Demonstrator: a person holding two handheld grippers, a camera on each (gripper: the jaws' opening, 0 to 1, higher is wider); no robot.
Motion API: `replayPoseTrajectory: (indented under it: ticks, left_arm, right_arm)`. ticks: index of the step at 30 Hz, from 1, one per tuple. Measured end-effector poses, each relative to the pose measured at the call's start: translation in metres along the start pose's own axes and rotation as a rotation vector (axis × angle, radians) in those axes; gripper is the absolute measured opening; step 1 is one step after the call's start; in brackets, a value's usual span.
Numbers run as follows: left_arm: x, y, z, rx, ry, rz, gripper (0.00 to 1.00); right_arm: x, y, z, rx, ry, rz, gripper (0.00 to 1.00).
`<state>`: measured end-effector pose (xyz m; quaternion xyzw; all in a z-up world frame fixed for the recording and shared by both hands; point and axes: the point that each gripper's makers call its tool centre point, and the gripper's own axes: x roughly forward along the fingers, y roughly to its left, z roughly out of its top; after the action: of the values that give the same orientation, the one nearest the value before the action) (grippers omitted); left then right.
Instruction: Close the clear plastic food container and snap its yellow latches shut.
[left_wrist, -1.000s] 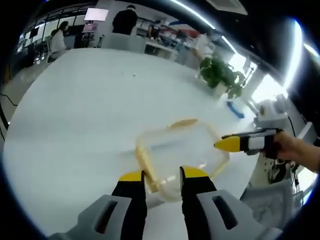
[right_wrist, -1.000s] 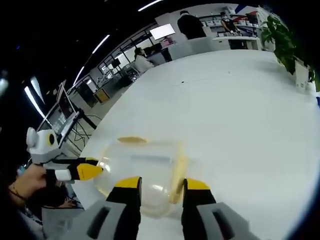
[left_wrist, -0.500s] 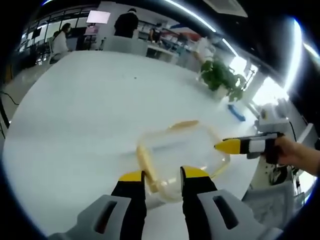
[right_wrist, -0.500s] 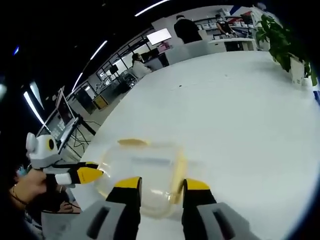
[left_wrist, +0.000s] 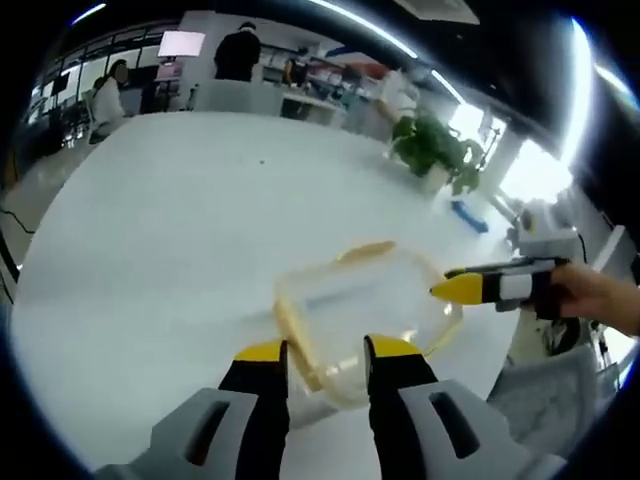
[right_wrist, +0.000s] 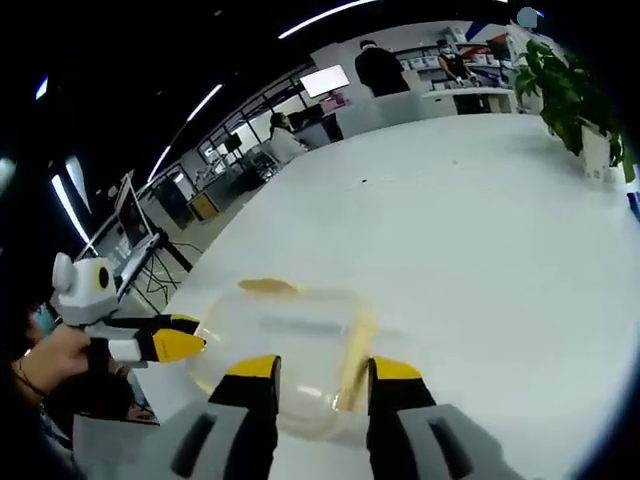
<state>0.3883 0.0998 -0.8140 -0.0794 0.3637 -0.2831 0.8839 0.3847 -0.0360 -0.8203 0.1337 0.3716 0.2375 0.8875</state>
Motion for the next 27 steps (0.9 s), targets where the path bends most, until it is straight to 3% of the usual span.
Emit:
replayPoseTrajectory:
  ticks: [3, 5, 10, 15, 20, 23, 27]
  left_arm:
    - [-0.002, 0.004, 0.003, 0.008, 0.002, 0.014, 0.45]
    - [-0.006, 0.006, 0.008, 0.016, -0.011, 0.02, 0.49]
    - [-0.014, 0.005, 0.024, 0.149, -0.043, 0.029, 0.47]
    - [-0.012, -0.011, 0.03, 0.288, -0.06, 0.009, 0.51]
    - [-0.003, -0.027, 0.028, 0.299, -0.05, -0.045, 0.5]
    - [0.003, -0.034, 0.026, 0.358, -0.025, -0.069, 0.49]
    - [0.009, -0.042, 0.023, 0.412, -0.006, -0.092, 0.49]
  right_arm:
    - [-0.004, -0.003, 0.006, 0.024, -0.05, -0.005, 0.32]
    - [-0.01, -0.003, 0.009, 0.025, -0.064, -0.001, 0.32]
    - [-0.016, 0.0, 0.014, -0.01, -0.069, 0.007, 0.33]
    - [-0.017, 0.007, 0.019, -0.125, -0.062, 0.012, 0.35]
    - [-0.016, 0.019, 0.026, -0.232, -0.064, 0.029, 0.35]
    - [-0.011, 0.027, 0.03, -0.309, -0.054, 0.051, 0.35]
    - [-0.005, 0.034, 0.036, -0.343, -0.047, 0.072, 0.35]
